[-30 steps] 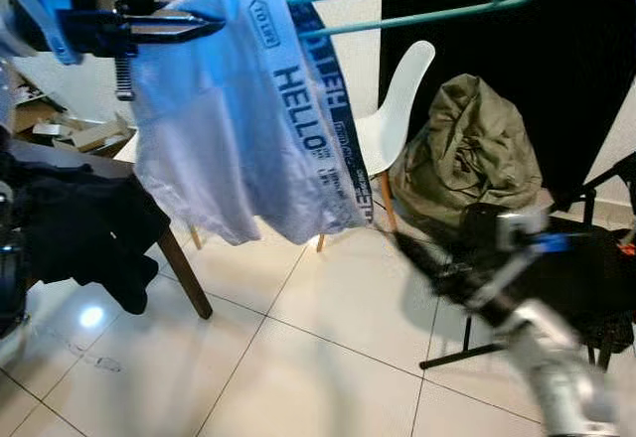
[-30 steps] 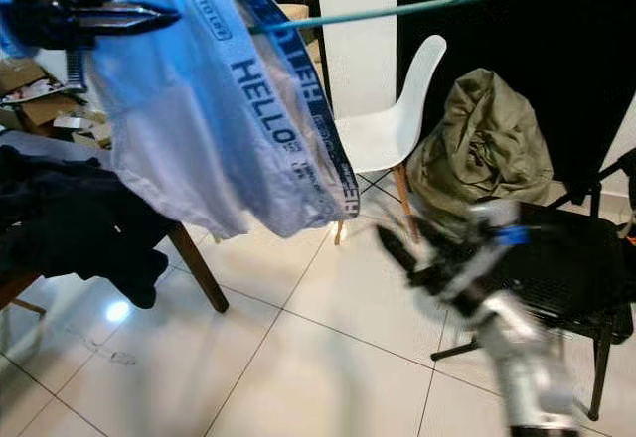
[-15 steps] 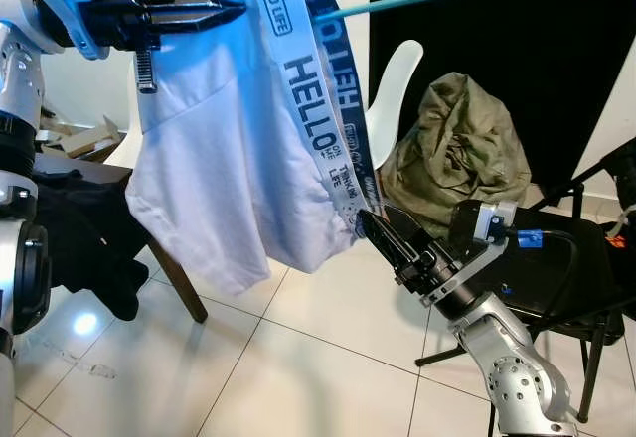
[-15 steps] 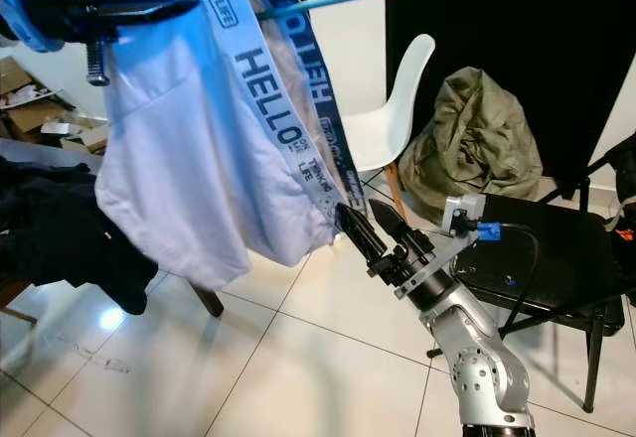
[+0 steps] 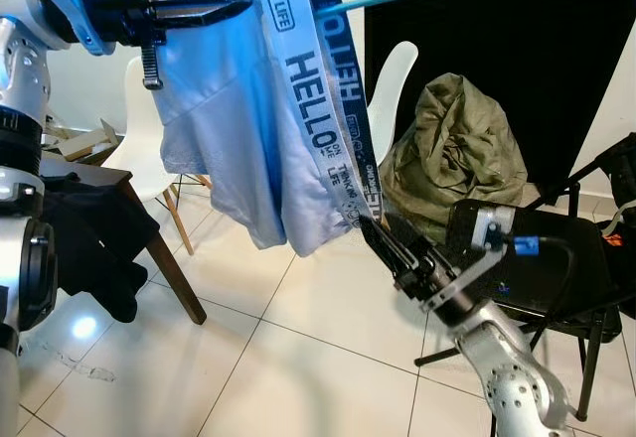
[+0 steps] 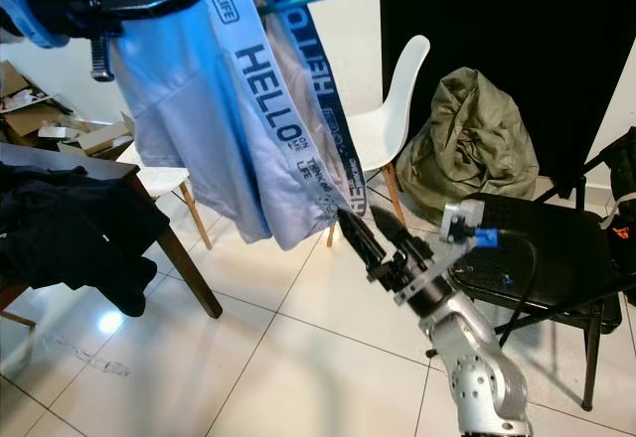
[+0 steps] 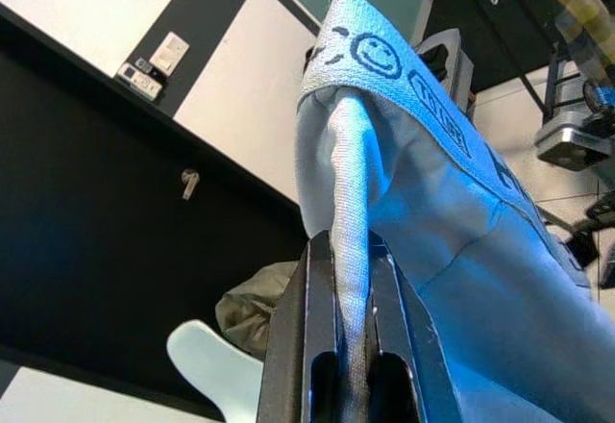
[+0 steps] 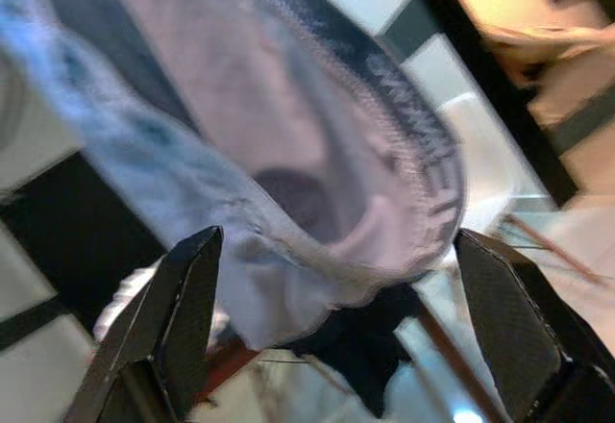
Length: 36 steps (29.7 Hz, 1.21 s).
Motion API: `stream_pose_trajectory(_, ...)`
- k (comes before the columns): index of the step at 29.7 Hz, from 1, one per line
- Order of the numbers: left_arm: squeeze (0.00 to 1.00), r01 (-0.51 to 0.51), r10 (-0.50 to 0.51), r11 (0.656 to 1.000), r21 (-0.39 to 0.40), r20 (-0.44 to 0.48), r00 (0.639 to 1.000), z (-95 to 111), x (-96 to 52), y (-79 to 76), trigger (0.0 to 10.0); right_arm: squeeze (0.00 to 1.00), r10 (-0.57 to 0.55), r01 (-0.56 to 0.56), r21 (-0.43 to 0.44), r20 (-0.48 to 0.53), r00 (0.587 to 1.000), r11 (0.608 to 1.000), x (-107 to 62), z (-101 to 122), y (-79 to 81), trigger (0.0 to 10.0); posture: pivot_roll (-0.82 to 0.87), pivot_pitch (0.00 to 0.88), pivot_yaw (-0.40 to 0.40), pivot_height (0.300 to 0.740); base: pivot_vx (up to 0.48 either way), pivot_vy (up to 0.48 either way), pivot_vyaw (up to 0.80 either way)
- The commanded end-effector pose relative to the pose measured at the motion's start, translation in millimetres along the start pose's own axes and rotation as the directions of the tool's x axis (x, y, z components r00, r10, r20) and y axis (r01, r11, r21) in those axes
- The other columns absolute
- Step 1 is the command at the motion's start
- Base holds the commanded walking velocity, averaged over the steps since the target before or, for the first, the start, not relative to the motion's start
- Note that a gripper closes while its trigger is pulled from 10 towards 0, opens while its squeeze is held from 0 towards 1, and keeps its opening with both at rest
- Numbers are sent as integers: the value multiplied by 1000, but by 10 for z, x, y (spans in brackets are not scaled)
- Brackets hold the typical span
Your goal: Hang hanger
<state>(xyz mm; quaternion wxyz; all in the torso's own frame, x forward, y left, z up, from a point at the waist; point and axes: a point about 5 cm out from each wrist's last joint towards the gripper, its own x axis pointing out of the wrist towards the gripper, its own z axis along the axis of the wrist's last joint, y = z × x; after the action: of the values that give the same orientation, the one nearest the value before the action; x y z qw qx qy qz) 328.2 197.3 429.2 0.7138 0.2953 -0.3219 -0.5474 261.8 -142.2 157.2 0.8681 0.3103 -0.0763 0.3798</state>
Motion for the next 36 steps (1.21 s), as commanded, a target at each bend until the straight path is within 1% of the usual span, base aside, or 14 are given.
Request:
stream_pose_trajectory(1,0,-3,3,1000,19,18,1000,69,-5,34,0,451,52,-53,28,4,999,998,28,-29,76,10000,-44,0,129,740,0,0,0)
stream_pose_trajectory(2,0,-3,2,1000,20,20,1000,70,-1,34,0,1000,63,-63,34,6,998,997,20,-40,91,10000,-44,0,129,740,0,0,0)
stream_pose_trajectory(7,0,1,-2,1000,19,27,1000,78,9,33,0,1000,97,-98,19,15,995,995,23,-64,150,10000,-44,0,134,740,0,0,0)
stream_pose_trajectory(8,0,4,-5,1000,20,32,999,87,18,34,0,925,104,-104,11,13,994,994,40,-88,171,10000,-44,0,134,740,0,0,0)
stream_pose_trajectory(9,0,4,-5,1000,20,32,999,87,18,34,0,925,104,-104,11,13,994,994,40,-88,171,10000,-44,0,134,740,0,0,0)
stream_pose_trajectory(10,0,7,-8,1000,21,38,999,98,25,35,0,0,111,-111,4,9,994,994,56,-108,187,10000,-41,0,135,740,0,0,0)
stream_pose_trajectory(12,0,7,-8,1000,21,38,999,98,25,35,0,0,111,-111,4,9,994,994,56,-108,187,10000,-41,0,135,740,0,0,0)
stream_pose_trajectory(14,0,16,-18,1000,26,57,998,133,52,32,0,0,124,-124,-5,6,992,992,129,-133,214,10000,-37,0,134,740,0,0,0)
stream_pose_trajectory(20,0,27,-29,999,30,70,997,152,86,18,0,0,132,-132,-16,29,991,991,215,-94,220,10000,-35,0,132,740,0,0,0)
stream_pose_trajectory(28,0,27,-29,999,30,70,997,152,86,18,0,0,132,-132,-16,29,991,991,215,-94,220,10000,-35,0,132,740,0,0,0)
stream_pose_trajectory(29,0,29,-31,999,31,72,997,157,94,16,0,0,128,-127,-19,36,991,992,233,-81,213,8980,-35,0,132,740,0,0,0)
stream_pose_trajectory(30,0,29,-31,999,31,72,997,157,94,16,0,0,128,-127,-19,36,991,992,233,-81,213,8980,-35,0,132,740,0,0,0)
stream_pose_trajectory(31,0,22,-24,999,38,76,997,167,101,18,0,0,106,-103,-46,60,993,994,267,-1,179,0,-39,0,131,740,0,0,0)
stream_pose_trajectory(36,0,10,-13,999,39,75,997,163,96,23,0,0,94,-89,-61,72,993,994,265,46,160,0,-39,1,131,740,0,0,0)
